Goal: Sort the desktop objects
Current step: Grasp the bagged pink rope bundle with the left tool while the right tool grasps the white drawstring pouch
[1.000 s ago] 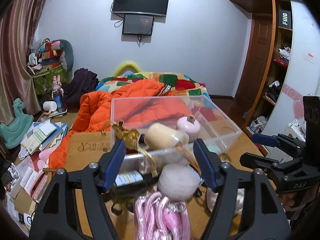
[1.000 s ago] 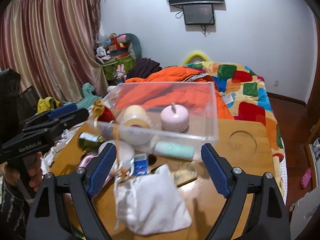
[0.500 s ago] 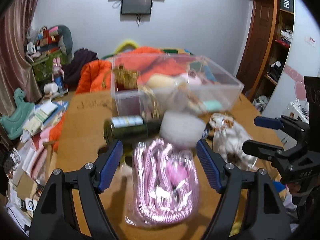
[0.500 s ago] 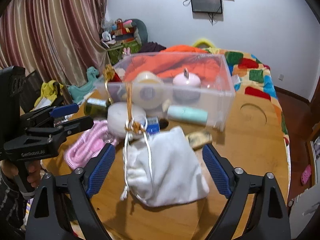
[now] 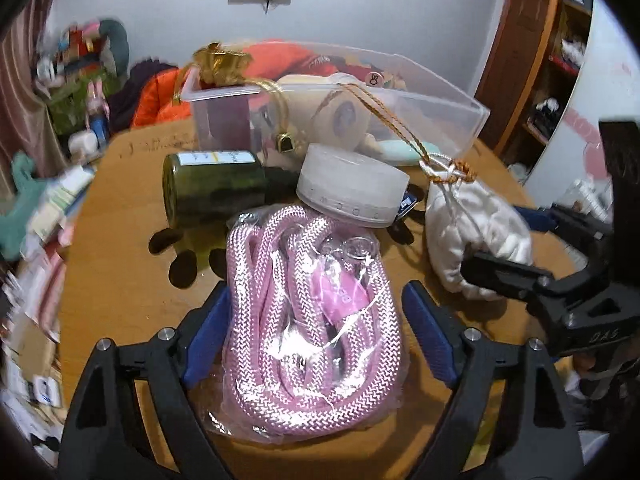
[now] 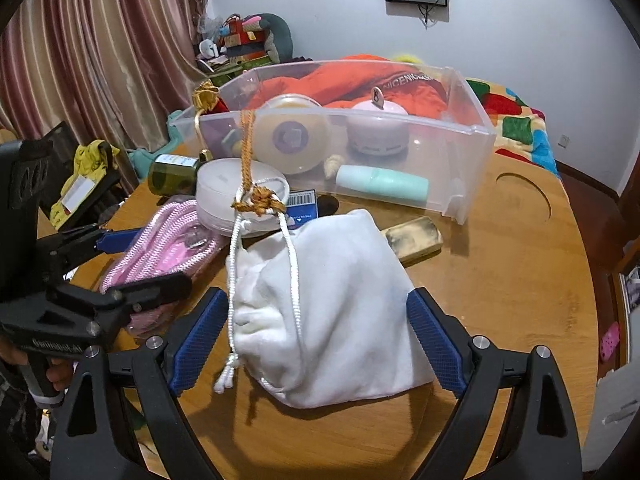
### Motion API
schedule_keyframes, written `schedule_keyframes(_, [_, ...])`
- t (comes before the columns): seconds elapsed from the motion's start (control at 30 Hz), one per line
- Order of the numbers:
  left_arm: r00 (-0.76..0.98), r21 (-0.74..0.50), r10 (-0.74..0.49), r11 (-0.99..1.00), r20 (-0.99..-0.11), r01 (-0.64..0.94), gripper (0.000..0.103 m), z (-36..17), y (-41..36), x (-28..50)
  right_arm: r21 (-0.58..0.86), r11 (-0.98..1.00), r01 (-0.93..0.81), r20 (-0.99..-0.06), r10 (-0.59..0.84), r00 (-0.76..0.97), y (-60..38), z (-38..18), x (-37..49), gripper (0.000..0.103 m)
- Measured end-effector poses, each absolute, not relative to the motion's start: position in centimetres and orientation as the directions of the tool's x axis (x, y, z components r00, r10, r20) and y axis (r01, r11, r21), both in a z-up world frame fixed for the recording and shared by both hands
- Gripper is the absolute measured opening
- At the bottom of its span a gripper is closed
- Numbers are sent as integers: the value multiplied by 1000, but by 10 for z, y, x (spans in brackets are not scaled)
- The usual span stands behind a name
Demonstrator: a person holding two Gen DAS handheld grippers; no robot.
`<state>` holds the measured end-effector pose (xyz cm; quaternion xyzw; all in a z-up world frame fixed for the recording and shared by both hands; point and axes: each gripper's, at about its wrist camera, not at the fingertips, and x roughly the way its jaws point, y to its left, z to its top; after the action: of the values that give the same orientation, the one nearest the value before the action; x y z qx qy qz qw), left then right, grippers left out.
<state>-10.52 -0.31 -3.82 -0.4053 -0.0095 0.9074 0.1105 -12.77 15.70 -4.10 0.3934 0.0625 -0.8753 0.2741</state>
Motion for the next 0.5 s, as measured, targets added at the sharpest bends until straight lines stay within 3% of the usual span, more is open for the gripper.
schedule_keyframes(0.23, [-698, 49, 103, -980, -709, -195, 85, -44, 19, -99, 61, -842, 536, -722, -408, -559, 150, -46, -127, 90])
schedule_keyframes(0.37, [-707, 25, 116, -982, -697, -186, 72, -44, 13, -96, 44, -841, 540, -716, -403, -570, 150, -49, -128, 87])
schedule_keyframes(0.5, [-717, 31, 111, -983, -689, -181, 64, -44, 11, -96, 38, -834, 551, -714, -408, -569, 149, -51, -126, 65])
